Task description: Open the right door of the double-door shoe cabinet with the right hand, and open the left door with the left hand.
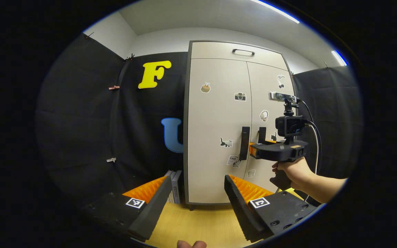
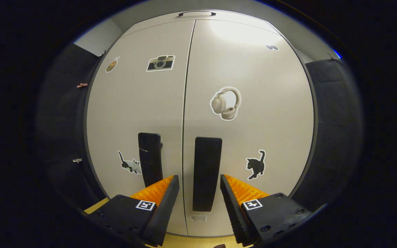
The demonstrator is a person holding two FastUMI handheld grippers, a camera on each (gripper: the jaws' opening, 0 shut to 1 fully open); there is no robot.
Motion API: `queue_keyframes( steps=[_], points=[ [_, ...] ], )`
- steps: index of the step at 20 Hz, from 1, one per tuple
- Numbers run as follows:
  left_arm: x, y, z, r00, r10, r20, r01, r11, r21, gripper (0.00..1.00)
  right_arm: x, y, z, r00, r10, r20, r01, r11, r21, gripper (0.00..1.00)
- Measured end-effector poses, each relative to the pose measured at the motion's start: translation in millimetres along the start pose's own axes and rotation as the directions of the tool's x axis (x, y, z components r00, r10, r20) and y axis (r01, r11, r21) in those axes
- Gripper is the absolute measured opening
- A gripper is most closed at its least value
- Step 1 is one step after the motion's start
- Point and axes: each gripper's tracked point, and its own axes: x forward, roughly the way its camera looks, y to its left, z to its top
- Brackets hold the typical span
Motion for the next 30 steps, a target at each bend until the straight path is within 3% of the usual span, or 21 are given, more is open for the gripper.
queue_keyframes(
  steps=[2, 3, 4, 7, 10, 12, 15, 16, 19, 27, 28, 30],
  points=[
    [-3.9, 2.9, 2.2, 1.000, 0.005, 0.007, -0.005, 1.000, 0.002, 0.95, 4.1, -2.1, -3.4, 1.000, -0.018, -0.012, 0.019, 0.999, 0.026, 0.74],
    [-4.6, 3.4, 3.0, 1.000, 0.006, 0.009, -0.006, 1.000, 0.002, 0.95, 8.8, -9.8, -5.6, 0.999, -0.050, -0.015, 0.051, 0.998, 0.035, 0.68],
    [-5.6, 4.2, 2.9, 1.000, 0.007, 0.009, -0.007, 1.000, 0.004, 0.95, 5.2, -8.3, -6.2, 0.999, -0.047, -0.017, 0.047, 0.998, 0.052, 0.46],
    [-5.7, 6.4, 2.5, 1.000, 0.012, 0.006, -0.012, 1.000, 0.004, 0.95, 8.5, -7.3, -6.2, 0.999, -0.048, -0.012, 0.049, 0.998, 0.038, 0.41],
    [-7.7, 6.0, 1.2, 1.000, 0.014, 0.002, -0.014, 1.000, 0.006, 0.95, 7.1, -7.2, -7.6, 0.999, -0.043, -0.032, 0.045, 0.998, 0.034, 0.25],
    [-10.2, 5.3, 1.9, 1.000, 0.013, 0.003, -0.013, 1.000, -0.001, 0.95, 8.3, -7.5, -7.0, 0.998, -0.046, -0.029, 0.048, 0.998, 0.045, 0.19],
    [-15.5, 3.2, 2.1, 1.000, 0.016, 0.003, -0.016, 1.000, 0.000, 0.95, 7.3, -8.5, -8.0, 0.998, -0.050, -0.041, 0.053, 0.994, 0.093, 0.19],
    [-17.5, 3.4, 2.2, 1.000, 0.018, 0.002, -0.018, 1.000, 0.002, 0.95, 6.1, -8.6, -7.5, 0.998, -0.039, -0.048, 0.045, 0.993, 0.110, 0.13],
    [-19.3, 1.6, 3.6, 1.000, 0.025, 0.005, -0.025, 1.000, -0.002, 0.95, -0.7, -7.6, -7.5, 0.998, -0.009, -0.064, 0.014, 0.997, 0.081, 0.14],
    [-24.1, -22.2, 2.9, 1.000, 0.027, 0.002, -0.027, 1.000, 0.002, 0.95, -33.9, -19.3, 1.0, 0.998, 0.055, -0.034, -0.050, 0.989, 0.136, 0.13],
    [-25.7, -24.9, 2.3, 1.000, 0.025, 0.001, -0.025, 1.000, 0.003, 0.95, -37.9, -21.2, 2.4, 0.997, 0.062, -0.039, -0.056, 0.989, 0.139, 0.08],
    [-26.1, -31.3, 4.8, 1.000, 0.024, 0.007, -0.024, 1.000, 0.007, 0.95, -41.6, -22.4, 2.6, 0.996, 0.073, -0.043, -0.066, 0.988, 0.138, 0.08]
  ],
)
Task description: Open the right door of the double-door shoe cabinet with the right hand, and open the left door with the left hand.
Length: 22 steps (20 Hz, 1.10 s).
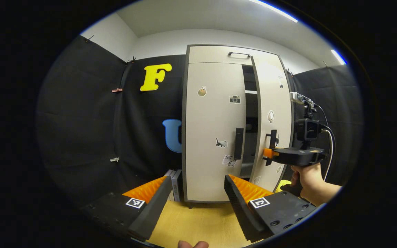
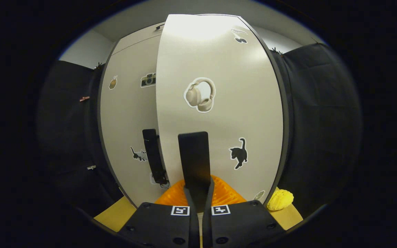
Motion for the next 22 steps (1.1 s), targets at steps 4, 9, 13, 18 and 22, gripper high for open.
queue_keyframes(
  steps=[4, 9, 13, 18, 22],
  points=[
    [-2.4, -12.0, 3.5, 1.000, -0.006, 0.008, 0.006, 1.000, 0.005, 0.95, -15.8, -6.3, 2.1, 1.000, 0.006, 0.005, -0.006, 1.000, 0.010, 0.08],
    [-3.5, -26.6, 3.4, 1.000, -0.022, 0.010, 0.021, 1.000, 0.022, 0.95, -39.1, -22.9, 2.5, 1.000, 0.019, 0.013, -0.019, 1.000, 0.016, 0.08],
    [1.6, -41.6, 3.4, 0.999, -0.042, 0.012, 0.042, 0.999, 0.035, 0.95, -50.7, -34.4, 4.9, 1.000, 0.027, 0.016, -0.027, 1.000, 0.006, 0.08],
    [9.6, -55.3, 6.6, 0.998, -0.060, 0.018, 0.060, 0.997, 0.038, 0.95, -63.1, -49.6, 6.3, 0.999, 0.024, 0.021, -0.024, 1.000, 0.002, 0.08],
    [18.8, -67.3, 9.0, 0.997, -0.077, 0.020, 0.076, 0.996, 0.043, 0.95, -70.9, -61.2, 6.3, 1.000, 0.017, 0.015, -0.017, 1.000, -0.006, 0.07]
  ],
)
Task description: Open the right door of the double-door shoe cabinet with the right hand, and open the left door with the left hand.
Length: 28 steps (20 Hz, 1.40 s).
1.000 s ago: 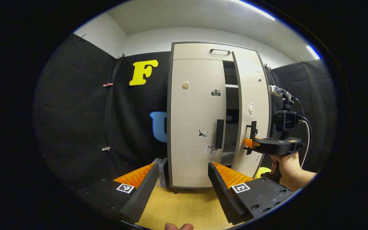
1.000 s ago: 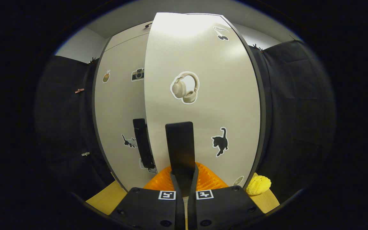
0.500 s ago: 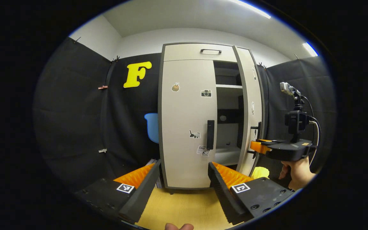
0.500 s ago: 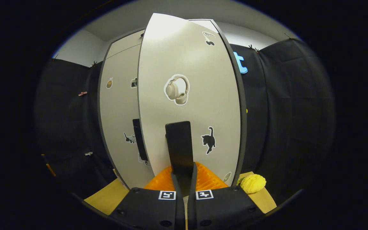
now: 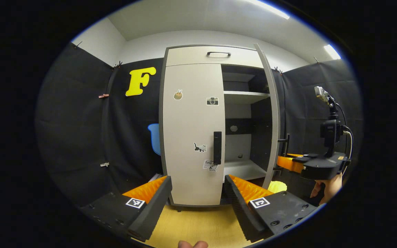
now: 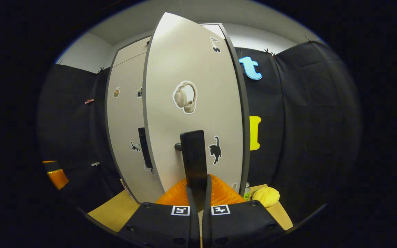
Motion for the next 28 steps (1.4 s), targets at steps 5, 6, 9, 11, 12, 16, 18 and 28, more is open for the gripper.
queue_keyframes(
  steps=[5, 6, 9, 11, 12, 16, 18, 28],
  points=[
    [13.3, -14.8, 2.8, 1.000, -0.019, 0.002, 0.019, 1.000, 0.001, 0.95, -6.9, -13.5, 1.4, 1.000, -0.022, 0.002, 0.022, 1.000, -0.004, 0.07],
    [14.1, -17.4, 2.4, 1.000, -0.023, 0.004, 0.023, 1.000, -0.001, 0.95, -8.4, -16.9, 1.3, 1.000, -0.028, 0.002, 0.028, 1.000, -0.005, 0.07],
    [18.2, -24.1, 3.5, 1.000, -0.030, 0.003, 0.030, 1.000, 0.000, 0.95, -13.3, -28.4, 1.6, 0.999, -0.047, 0.007, 0.047, 0.999, -0.007, 0.07],
    [21.5, -28.9, 4.0, 0.999, -0.035, 0.004, 0.035, 0.999, 0.001, 0.95, -17.8, -38.4, 2.4, 0.998, -0.066, 0.012, 0.066, 0.998, -0.011, 0.07],
    [22.3, -31.6, 3.5, 0.999, -0.038, 0.003, 0.038, 0.999, 0.000, 0.95, -19.8, -43.1, 3.1, 0.997, -0.075, 0.015, 0.075, 0.997, -0.012, 0.07],
    [27.9, -40.4, 3.1, 0.999, -0.049, -0.002, 0.049, 0.999, 0.011, 0.94, -25.3, -64.5, 4.9, 0.992, -0.123, 0.032, 0.125, 0.991, -0.048, 0.06],
    [29.8, -44.5, 2.3, 0.998, -0.056, -0.006, 0.056, 0.998, 0.016, 0.94, -26.4, -76.6, 6.4, 0.989, -0.144, 0.036, 0.145, 0.989, -0.041, 0.06],
    [38.2, -55.6, 13.6, 0.997, -0.071, 0.015, 0.071, 0.997, 0.019, 0.94, -34.2, -123.2, 11.9, 0.985, -0.169, 0.031, 0.169, 0.986, -0.004, 0.05]
  ],
)
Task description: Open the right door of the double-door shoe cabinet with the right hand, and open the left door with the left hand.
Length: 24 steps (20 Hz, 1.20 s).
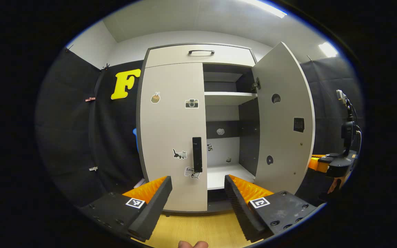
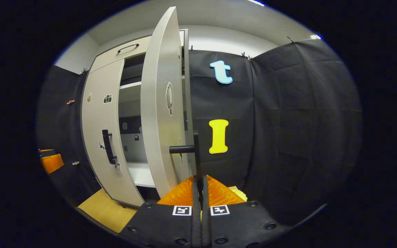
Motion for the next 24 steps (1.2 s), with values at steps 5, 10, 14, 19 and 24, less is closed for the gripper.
queue_keyframes(
  steps=[5, 10, 14, 19, 24],
  points=[
    [7.1, -2.2, 1.1, 1.000, -0.001, -0.005, 0.001, 1.000, 0.015, 0.94, -1.7, -1.1, 0.2, 1.000, 0.004, -0.006, -0.004, 1.000, 0.009, 0.05],
    [29.2, -2.0, 0.1, 1.000, -0.002, -0.015, 0.002, 1.000, 0.005, 0.92, -16.5, -4.1, 3.4, 1.000, 0.000, -0.003, 0.000, 1.000, -0.004, 0.06],
    [59.3, 2.4, -0.1, 1.000, 0.003, -0.013, -0.002, 1.000, 0.019, 0.94, -33.1, -6.1, 9.7, 1.000, 0.023, 0.009, -0.023, 1.000, -0.019, 0.19],
    [101.3, 4.1, -6.9, 1.000, 0.006, -0.029, -0.006, 1.000, -0.002, 0.95, -48.5, -15.2, 14.9, 0.999, 0.029, 0.015, -0.029, 1.000, -0.006, 0.68],
    [143.2, 1.3, -6.5, 1.000, -0.003, 0.001, 0.003, 1.000, 0.021, 0.94, -63.1, -27.4, 29.2, 0.999, 0.027, 0.033, -0.027, 1.000, -0.016, 0.99]
  ],
)
